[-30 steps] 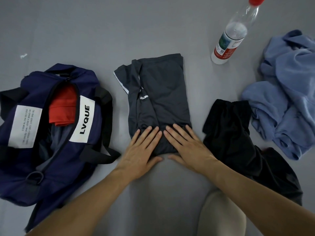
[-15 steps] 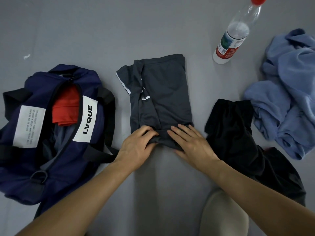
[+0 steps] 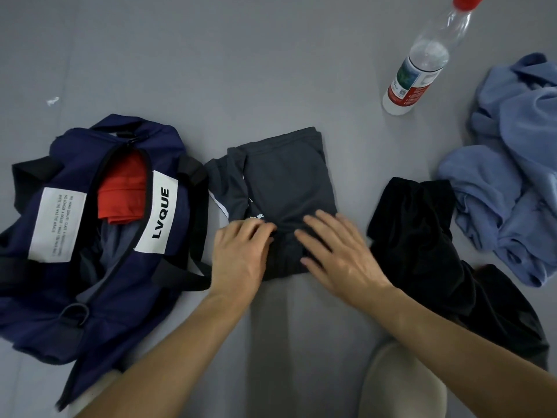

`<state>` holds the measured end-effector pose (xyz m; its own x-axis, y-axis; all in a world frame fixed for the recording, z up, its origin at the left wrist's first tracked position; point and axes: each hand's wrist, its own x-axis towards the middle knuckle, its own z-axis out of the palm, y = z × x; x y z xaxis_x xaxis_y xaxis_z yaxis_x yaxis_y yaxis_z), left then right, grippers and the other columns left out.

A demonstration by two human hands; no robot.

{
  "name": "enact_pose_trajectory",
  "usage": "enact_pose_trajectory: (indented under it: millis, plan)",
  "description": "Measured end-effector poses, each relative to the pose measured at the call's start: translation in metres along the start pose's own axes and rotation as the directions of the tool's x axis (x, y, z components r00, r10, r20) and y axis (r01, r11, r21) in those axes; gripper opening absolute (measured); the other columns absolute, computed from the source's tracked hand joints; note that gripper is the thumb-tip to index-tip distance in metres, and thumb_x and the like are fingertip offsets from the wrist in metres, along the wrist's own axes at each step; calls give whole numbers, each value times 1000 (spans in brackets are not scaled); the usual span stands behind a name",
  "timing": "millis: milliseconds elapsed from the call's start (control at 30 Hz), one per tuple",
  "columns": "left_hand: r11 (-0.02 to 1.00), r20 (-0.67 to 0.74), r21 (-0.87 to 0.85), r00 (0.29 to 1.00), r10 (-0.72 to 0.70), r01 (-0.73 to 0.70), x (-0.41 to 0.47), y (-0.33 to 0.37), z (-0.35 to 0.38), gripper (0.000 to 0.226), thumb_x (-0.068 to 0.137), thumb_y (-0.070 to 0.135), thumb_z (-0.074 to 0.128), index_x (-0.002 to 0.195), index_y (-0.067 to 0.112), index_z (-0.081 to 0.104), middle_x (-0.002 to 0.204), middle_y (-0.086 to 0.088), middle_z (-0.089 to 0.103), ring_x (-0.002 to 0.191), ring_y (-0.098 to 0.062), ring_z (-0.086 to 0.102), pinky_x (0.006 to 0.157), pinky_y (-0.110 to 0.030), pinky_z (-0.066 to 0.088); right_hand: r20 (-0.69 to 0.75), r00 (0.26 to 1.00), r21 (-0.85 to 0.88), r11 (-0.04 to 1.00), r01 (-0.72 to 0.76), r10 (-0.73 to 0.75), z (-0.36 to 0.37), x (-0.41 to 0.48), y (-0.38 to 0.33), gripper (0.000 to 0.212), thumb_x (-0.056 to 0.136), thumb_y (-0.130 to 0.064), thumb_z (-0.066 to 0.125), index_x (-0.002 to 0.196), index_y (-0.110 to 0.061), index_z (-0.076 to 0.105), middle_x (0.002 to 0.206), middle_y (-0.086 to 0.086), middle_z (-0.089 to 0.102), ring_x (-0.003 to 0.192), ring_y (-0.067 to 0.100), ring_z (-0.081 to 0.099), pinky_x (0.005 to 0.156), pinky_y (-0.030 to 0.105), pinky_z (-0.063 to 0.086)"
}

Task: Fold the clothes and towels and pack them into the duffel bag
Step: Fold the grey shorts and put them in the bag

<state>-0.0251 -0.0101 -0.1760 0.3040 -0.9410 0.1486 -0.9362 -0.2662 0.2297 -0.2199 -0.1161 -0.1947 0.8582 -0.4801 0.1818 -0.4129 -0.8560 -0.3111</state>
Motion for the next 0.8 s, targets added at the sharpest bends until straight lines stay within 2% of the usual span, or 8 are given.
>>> enact_pose_trajectory:
  millis: [67,133,267,400,533,600,700,800]
  plan:
    - [993,2,-68,996,95,-94,-10,9,8,36,95,16,59,131,15,64,124,-2,66,116,-27,61,98,-42,46,196,977,-49,995,92,-81,11,-10,-1,62,100,-53,44,150,-15,43,159,10,36,151,30,24,120,53,21]
    - [992,160,-73,981,110,-100,-27,12,18,50,103,32,44,149,12,46,147,-5,53,140,-25,44,117,-46,33,369,929,-88,994,59,-23,21,-13,5,77,98,-64,32,158,-17,24,165,6,22,154,26,10,121,52,12]
    - [994,364,-30,925,112,-109,-45,-6,27,78,99,56,46,161,20,15,167,-1,14,156,-19,1,126,-48,10,460,887,-104,995,13,37,23,-1,19,87,94,-74,25,160,-23,2,168,-2,5,155,19,-3,122,50,-2]
    - [990,375,-84,917,135,-112,-37,-13,26,83,94,52,58,160,26,15,167,1,18,155,-16,3,126,-45,9,451,892,-91,996,0,41,25,2,23,87,94,-74,25,161,-24,3,168,-4,2,155,17,-4,123,48,-4]
    - [989,334,-142,938,94,-48,-34,-14,24,72,90,34,68,152,21,34,162,3,30,154,-13,14,126,-39,9,422,905,-91,996,-12,50,25,3,20,78,95,-61,27,161,-23,9,168,-3,9,155,20,3,122,48,-2]
    - [979,309,-202,951,27,38,-31,-13,19,65,84,26,73,143,20,46,158,3,36,149,-11,25,124,-36,22,398,915,-80,996,-35,64,23,1,19,77,94,-55,40,160,-22,19,166,-2,16,154,21,11,124,48,3]
    - [962,296,-241,954,-51,126,-25,-14,5,55,79,29,74,131,22,57,145,9,44,129,-13,47,103,-29,46,274,958,-2,996,-86,83,17,-8,16,69,86,-42,67,147,-19,48,155,0,43,146,23,36,121,46,27]
    - [938,307,-291,947,-95,188,-17,-16,-8,42,82,37,71,122,28,62,119,15,59,108,-9,58,90,-21,45,151,967,197,952,-233,205,5,-12,13,41,83,-33,73,121,-19,68,114,0,71,113,22,63,96,40,53]
